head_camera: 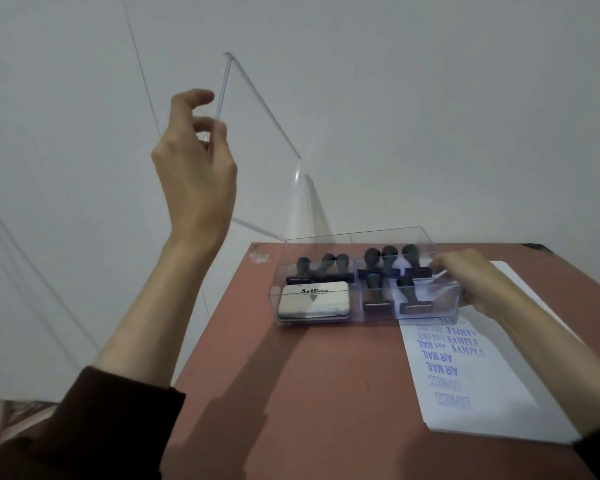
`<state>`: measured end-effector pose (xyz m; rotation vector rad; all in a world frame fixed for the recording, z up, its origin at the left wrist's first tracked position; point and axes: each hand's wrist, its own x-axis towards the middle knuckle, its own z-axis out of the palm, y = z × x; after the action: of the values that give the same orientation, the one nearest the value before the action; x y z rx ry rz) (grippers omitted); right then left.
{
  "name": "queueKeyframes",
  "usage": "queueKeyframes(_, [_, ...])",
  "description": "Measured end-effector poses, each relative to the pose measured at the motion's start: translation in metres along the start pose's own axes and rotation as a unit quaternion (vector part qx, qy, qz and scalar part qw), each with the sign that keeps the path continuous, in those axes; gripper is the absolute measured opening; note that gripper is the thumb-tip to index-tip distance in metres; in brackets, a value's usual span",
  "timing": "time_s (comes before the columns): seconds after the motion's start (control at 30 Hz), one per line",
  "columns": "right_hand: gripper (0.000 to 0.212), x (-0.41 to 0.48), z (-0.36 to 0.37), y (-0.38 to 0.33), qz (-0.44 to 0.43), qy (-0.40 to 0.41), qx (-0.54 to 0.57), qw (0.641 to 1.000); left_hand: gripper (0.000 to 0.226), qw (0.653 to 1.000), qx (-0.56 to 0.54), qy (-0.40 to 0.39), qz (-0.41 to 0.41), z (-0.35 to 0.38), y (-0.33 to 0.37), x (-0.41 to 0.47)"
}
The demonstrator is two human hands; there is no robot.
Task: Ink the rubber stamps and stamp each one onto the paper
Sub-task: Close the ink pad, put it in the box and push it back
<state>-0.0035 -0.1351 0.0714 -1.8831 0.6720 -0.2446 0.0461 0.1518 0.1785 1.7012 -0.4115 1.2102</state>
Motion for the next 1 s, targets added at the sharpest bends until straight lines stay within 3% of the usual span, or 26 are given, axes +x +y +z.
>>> queueKeyframes(0.17, [0.010,-0.003,0.033,-0.003,-0.020,-0.007,0.009,1.000,0.024,0.999,-0.025,0.008,0.022,0.004,0.014,0.001])
queueKeyframes(0.4, [0.023,0.004,0.070,0.000,-0.015,-0.021,0.018,1.000,0.023,0.987,-0.116,-0.024,-0.111,0.015,0.015,-0.011])
queueKeyframes(0.73, [0.011,0.000,0.078,-0.007,-0.043,0.020,-0.178,0.983,0.026,0.962,-0.159,-0.032,-0.220,0.027,-0.012,-0.023])
queueKeyframes(1.0, [0.014,-0.006,0.065,-0.005,-0.035,-0.033,-0.103,0.993,0.026,0.943,-0.191,-0.020,-0.272,0.027,-0.036,-0.026])
